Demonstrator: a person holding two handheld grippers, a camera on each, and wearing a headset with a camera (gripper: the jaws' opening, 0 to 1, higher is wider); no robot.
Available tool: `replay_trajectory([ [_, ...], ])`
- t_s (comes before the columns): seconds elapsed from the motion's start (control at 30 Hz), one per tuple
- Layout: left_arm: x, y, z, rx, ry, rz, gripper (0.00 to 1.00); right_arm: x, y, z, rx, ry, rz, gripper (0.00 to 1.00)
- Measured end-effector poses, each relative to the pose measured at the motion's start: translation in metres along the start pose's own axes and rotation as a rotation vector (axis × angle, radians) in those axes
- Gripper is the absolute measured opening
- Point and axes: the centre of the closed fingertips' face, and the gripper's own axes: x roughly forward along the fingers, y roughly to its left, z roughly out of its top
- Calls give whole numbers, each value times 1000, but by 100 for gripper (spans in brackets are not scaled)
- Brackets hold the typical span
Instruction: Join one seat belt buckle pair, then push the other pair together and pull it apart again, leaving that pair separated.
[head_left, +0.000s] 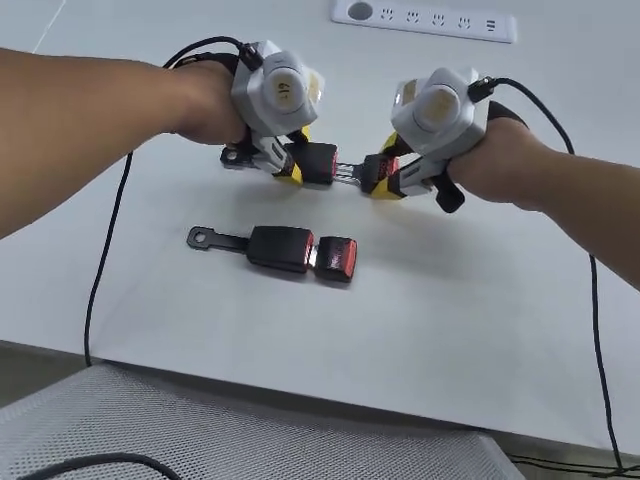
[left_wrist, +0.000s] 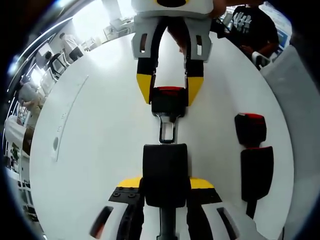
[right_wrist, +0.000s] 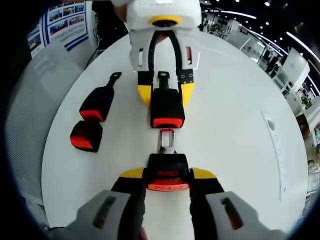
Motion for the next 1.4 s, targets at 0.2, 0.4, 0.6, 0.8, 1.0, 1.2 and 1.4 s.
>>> replay_trajectory([
  [0.2, 0, -1, -1, -1, -4, 5, 32, -13, -1, -30, 48, 11, -3, 33],
  [0.4, 1, 1, -2, 6, -3, 6, 32, -30, -4, -60, 56, 50, -23, 34],
  [0.6, 4, 4, -4, 5, -1, 7, 32, -49, -3, -94, 80, 91, -32, 34],
  [0.8, 5, 4, -6, -3, -3, 14, 32, -63, 1, -120, 87, 135, -25, 35],
  [1.0, 5, 3, -5, 4, 3, 13, 33, -70, 0, -130, 95, 154, -34, 35],
  [1.2, 6, 3, -4, 35, 14, 27, 33, -71, 2, -128, 95, 181, -42, 37],
  [1.4, 2, 9, -3, 68, 25, 97, 36, -77, -6, -121, 92, 205, -137, 45],
])
